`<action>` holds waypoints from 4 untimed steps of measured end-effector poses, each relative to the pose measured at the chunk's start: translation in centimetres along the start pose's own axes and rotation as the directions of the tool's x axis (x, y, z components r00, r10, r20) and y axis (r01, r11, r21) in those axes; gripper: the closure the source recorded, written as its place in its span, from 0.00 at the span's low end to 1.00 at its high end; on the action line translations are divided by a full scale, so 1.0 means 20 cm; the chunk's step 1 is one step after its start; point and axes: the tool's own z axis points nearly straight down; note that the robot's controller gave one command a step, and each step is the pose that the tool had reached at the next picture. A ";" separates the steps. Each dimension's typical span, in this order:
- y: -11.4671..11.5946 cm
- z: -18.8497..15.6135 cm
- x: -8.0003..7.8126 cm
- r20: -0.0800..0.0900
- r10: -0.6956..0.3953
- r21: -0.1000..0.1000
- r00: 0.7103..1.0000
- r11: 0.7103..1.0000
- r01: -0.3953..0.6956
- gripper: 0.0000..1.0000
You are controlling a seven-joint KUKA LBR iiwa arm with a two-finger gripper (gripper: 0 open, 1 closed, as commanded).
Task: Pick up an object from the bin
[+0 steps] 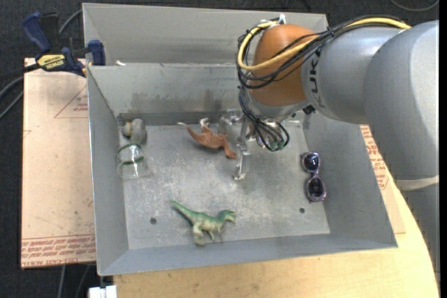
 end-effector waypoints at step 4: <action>0.33 -0.83 -0.06 0.009 -0.064 -0.001 0.998 0.998 0.064 1.00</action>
Offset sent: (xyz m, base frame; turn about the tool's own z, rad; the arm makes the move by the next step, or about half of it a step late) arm 0.0015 0.0652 0.0015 0.0067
